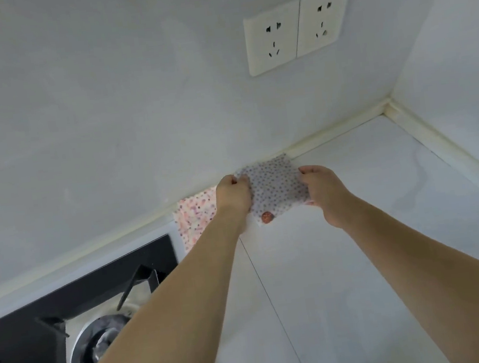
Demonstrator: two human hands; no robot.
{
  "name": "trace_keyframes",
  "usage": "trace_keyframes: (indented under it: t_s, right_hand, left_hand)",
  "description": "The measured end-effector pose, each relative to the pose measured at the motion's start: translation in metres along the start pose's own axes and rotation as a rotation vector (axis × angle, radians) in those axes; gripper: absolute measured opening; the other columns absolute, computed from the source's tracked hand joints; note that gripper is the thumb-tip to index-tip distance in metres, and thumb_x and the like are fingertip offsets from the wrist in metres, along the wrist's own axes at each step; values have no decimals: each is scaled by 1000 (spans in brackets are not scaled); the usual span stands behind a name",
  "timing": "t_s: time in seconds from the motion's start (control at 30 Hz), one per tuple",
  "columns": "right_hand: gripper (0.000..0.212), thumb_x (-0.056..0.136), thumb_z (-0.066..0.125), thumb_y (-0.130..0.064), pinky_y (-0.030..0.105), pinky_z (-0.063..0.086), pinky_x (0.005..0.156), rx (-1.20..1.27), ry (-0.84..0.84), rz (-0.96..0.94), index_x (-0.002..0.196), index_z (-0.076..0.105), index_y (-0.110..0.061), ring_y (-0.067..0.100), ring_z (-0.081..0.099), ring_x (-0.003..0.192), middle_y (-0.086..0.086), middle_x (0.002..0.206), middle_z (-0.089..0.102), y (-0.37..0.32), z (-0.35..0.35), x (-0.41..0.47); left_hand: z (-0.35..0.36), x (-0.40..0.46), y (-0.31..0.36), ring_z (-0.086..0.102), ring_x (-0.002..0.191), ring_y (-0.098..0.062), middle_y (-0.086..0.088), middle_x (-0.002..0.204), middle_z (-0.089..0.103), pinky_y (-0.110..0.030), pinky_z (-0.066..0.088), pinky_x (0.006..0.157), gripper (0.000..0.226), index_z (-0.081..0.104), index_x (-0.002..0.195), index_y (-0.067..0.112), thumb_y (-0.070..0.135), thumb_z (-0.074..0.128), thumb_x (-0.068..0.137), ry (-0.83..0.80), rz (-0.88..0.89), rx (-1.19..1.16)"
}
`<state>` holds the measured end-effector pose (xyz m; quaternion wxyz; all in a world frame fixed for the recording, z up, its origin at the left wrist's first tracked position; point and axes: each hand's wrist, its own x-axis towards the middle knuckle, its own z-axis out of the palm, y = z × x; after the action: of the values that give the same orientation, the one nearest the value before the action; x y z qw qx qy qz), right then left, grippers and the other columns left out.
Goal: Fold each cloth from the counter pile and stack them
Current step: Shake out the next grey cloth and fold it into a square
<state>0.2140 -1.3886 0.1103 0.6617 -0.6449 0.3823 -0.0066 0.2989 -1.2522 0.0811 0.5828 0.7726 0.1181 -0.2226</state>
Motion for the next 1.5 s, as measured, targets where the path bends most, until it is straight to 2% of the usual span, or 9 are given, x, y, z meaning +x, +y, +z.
trace_keyframes:
  t_s: [0.13,0.2,0.27,0.33,0.47,0.6,0.8,1.07,1.5]
  right_hand:
    - [22,91,37,2,55,43,101,-22,21,32,96,59,5,39,56,113,20,107,63,5,0,31]
    - [30,93,38,-2,44,42,104,-55,28,53,117,53,7,40,53,116,22,122,58,7,0,42]
    - [42,98,37,-8,30,34,98,-78,33,77,139,44,-6,28,45,126,9,140,47,12,-1,51]
    - [47,99,35,-11,30,30,100,-121,48,79,146,34,-14,22,37,135,1,151,35,18,-3,55]
    - [52,94,37,-14,33,33,101,-190,145,15,145,35,-17,23,39,132,1,149,38,29,-6,44]
    - [46,94,40,-11,30,33,100,-295,138,-128,140,40,-10,21,43,127,7,144,44,35,5,14]
    - [46,95,48,-12,32,32,107,-493,114,-357,140,42,-7,25,41,132,10,144,45,43,36,-43]
    - [45,92,52,-12,41,38,104,-648,9,-524,136,44,-5,29,46,125,14,135,49,48,79,-116]
    - [48,95,47,-15,31,30,109,-692,-158,-650,142,37,-14,18,38,134,2,146,41,79,267,-279]
  left_hand:
    - [13,28,7,40,71,-21,-7,69,40,-35,36,63,31,34,69,19,20,50,96,8,2,47]
    - [18,39,7,44,71,-22,-4,67,43,-35,42,65,29,41,69,17,22,52,96,4,0,84]
    - [20,45,4,53,72,-23,-4,74,55,-33,49,73,18,59,89,10,26,54,94,-3,-7,139]
    - [19,42,1,54,71,-18,-1,84,57,-28,45,71,23,54,110,9,27,51,95,12,-21,222]
    - [12,16,-8,51,72,-13,4,87,53,-24,38,56,13,47,110,18,23,45,99,51,94,294]
    - [-5,-15,-29,52,109,-19,-2,120,54,-26,40,85,27,52,124,13,20,43,99,34,336,446]
    - [-54,-57,-56,42,124,-25,-7,136,48,-36,41,99,37,47,134,10,19,42,99,40,614,728]
    - [-138,-110,-87,40,128,-28,-10,137,48,-40,40,106,39,48,134,6,16,48,96,209,742,827]
    - [-366,-195,-155,34,137,-22,-6,146,43,-36,30,115,43,43,142,11,23,43,101,379,720,803]
